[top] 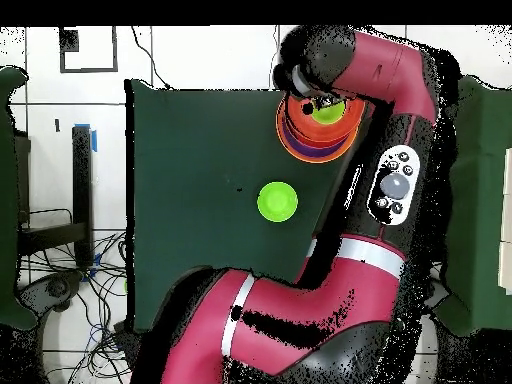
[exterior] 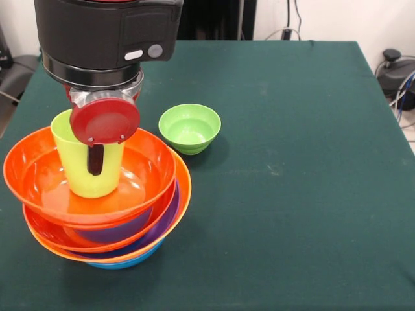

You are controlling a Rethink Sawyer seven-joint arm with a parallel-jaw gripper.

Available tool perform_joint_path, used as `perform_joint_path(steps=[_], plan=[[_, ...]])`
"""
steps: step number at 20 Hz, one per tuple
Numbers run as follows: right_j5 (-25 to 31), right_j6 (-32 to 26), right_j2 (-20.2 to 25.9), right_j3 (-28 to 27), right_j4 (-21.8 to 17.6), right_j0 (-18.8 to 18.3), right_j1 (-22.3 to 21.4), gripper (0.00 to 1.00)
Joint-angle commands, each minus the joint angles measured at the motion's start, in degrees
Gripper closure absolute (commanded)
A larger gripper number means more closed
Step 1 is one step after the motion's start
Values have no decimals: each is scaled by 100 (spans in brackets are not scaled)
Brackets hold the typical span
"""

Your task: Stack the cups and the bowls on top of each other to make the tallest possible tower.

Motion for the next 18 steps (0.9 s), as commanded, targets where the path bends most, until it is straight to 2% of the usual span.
perform_joint_path(steps=[1,9,18], plan=[[-326,-1752,737,380,-355,-29,96,100],[-184,-1823,720,49,-412,-75,224,100],[59,-1834,698,21,-400,-60,159,100]])
